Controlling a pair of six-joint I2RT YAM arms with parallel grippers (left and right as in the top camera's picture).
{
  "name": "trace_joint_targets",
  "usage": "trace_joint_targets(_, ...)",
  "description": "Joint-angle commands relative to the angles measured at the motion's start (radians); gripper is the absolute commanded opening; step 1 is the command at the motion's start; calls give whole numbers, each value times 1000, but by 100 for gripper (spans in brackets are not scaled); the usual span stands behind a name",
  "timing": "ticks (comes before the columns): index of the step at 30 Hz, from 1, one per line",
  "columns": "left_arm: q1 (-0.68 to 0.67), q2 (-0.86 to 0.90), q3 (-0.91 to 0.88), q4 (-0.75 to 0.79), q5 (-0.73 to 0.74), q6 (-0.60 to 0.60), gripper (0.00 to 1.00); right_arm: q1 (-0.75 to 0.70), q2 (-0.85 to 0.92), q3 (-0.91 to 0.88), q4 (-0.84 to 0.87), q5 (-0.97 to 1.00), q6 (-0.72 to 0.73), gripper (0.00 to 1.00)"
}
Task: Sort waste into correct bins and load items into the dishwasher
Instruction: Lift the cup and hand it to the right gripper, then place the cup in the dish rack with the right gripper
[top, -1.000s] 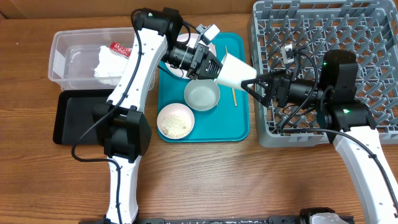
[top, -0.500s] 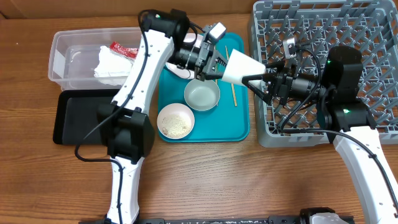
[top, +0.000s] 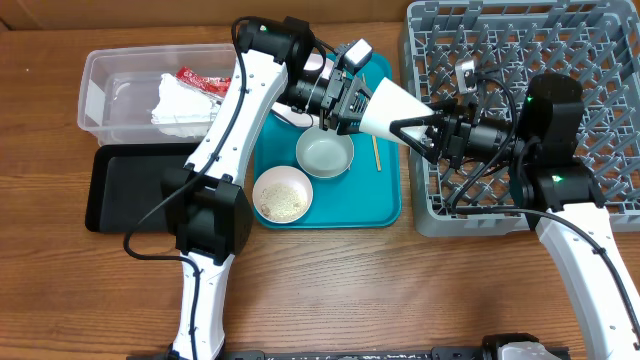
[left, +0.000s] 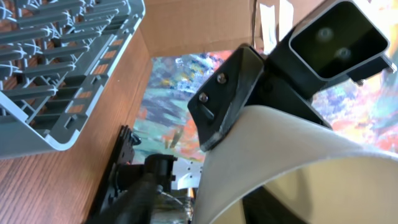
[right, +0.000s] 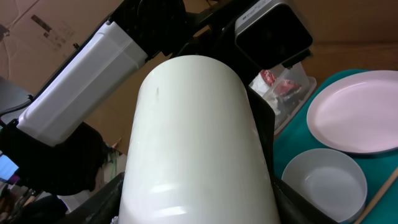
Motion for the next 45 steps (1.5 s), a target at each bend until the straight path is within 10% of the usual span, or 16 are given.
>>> trace_joint_targets(1,2,5,19,21,16,3,54,-20,-1,25,-17,-1,-2,53)
trace_joint_targets(11,120,5,23,157,-143,-19,61,-161,-85,42,-437,370,27,60)
trace_joint_targets(20,184,-29,161,180,-569,-140,57,-68,-117,153,-813,787,50,59)
trace_joint_targets(27,148,-96,330,166,-1057,-279,62,44,-41,158,-916,1028,110,60)
trace_joint_targets(39,31,-112,330,121,-1346,-323,64,64,203,158,-909,1131,131,61)
trace_joint_targets(45,23,-112,330,121,-1345,-338,64,64,243,158,-900,1131,128,90)
